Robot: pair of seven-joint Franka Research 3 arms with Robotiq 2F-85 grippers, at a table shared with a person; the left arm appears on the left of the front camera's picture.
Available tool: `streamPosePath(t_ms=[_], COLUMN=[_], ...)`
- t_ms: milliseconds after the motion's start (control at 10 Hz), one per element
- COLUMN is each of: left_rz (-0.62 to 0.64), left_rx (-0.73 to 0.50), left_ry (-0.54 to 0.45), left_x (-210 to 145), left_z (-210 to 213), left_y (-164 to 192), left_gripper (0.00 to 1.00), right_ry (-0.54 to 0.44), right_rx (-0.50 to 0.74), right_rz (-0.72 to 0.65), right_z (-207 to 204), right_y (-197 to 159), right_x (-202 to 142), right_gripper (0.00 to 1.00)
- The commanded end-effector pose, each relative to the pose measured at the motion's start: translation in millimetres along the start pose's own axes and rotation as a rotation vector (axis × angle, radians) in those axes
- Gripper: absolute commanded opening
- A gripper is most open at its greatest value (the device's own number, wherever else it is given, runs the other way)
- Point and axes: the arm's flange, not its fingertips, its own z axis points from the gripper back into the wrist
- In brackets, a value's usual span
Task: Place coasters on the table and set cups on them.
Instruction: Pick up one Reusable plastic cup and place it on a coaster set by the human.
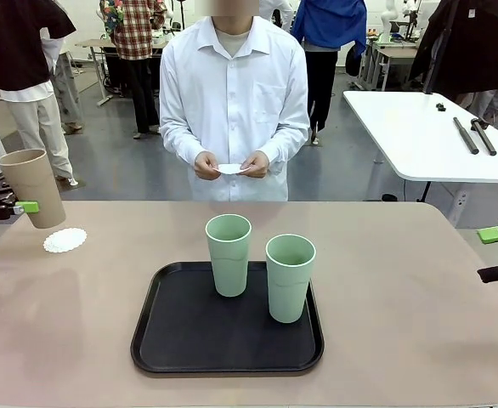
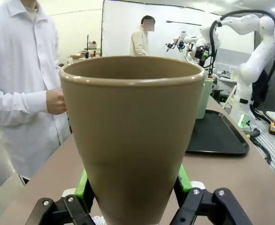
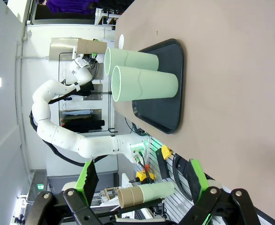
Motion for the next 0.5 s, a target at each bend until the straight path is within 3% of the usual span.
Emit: streamPosePath(t_ms=[0,400], left_rz=[-0.055,-0.024], left_rx=[-0.060,-0.033], left_ry=[-0.001,0.034], left_x=[-6.2,-27.6], left_z=[8.1,-2.8], left_y=[6.3,22.8], left_gripper=[0.83,0.83], right_ry=[-0.003,-0.003], right_rx=[0.016,0.016], right_rz=[0.003,0.003], right_z=[0.5,0.5], right_y=[-0.2,-0.2], right_x=[0.9,0.9], right_gripper=[1.00,1.00])
